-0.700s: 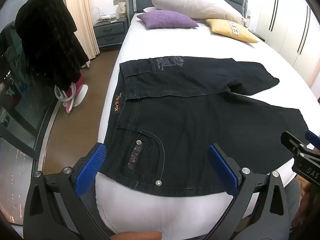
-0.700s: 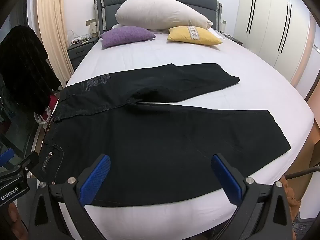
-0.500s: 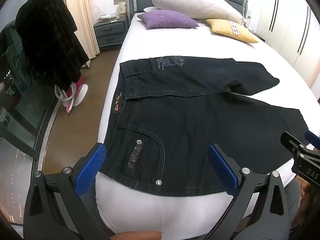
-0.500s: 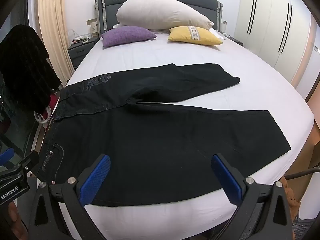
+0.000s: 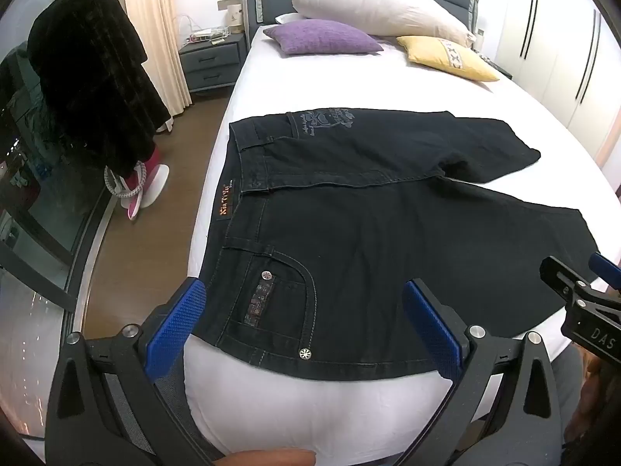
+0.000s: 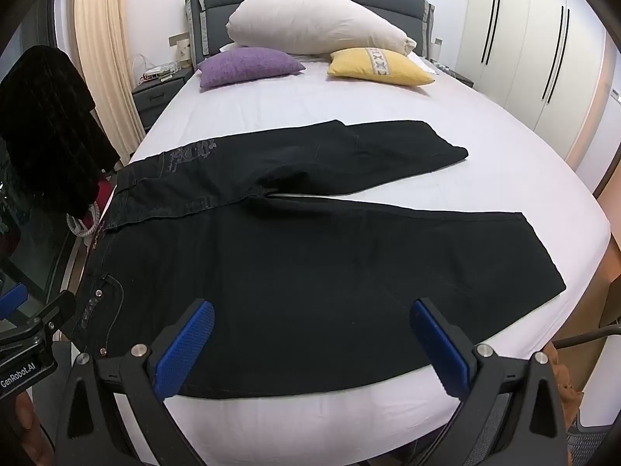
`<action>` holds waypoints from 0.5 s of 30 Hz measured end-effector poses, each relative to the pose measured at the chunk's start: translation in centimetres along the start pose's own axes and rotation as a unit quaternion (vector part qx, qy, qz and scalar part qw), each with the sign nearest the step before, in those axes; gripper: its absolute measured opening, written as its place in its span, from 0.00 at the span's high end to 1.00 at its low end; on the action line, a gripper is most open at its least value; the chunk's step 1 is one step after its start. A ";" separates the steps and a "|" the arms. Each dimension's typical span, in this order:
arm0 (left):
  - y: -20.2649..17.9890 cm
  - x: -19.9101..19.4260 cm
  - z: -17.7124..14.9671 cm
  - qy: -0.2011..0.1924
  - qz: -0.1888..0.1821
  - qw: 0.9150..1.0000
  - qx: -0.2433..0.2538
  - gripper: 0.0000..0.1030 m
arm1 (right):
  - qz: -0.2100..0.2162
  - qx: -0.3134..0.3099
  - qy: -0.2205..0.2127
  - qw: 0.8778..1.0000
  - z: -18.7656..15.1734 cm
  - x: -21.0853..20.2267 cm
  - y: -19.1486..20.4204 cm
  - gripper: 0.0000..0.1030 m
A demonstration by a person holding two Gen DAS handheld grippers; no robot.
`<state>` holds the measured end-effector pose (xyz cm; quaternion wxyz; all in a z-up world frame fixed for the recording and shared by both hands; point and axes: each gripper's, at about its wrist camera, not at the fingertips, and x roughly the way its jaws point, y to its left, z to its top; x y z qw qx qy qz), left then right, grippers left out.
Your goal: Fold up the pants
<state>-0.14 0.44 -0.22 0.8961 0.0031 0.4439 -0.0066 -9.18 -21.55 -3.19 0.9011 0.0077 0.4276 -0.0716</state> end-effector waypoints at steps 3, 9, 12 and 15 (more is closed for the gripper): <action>-0.6 0.1 0.0 0.001 0.001 1.000 0.003 0.00 | 0.000 0.000 0.000 1.000 0.0 0.0 0.0 0.00; -0.7 0.2 0.0 0.001 0.001 1.000 0.004 0.00 | 0.000 -0.001 0.002 1.000 -0.2 0.0 0.2 0.00; -0.7 0.2 -0.1 0.001 0.001 1.000 0.004 0.00 | 0.000 -0.001 0.002 1.000 -0.1 0.0 0.2 0.00; -0.7 0.3 -0.1 0.002 0.001 1.000 0.004 0.00 | 0.000 -0.001 0.003 1.000 -0.2 0.1 0.2 0.00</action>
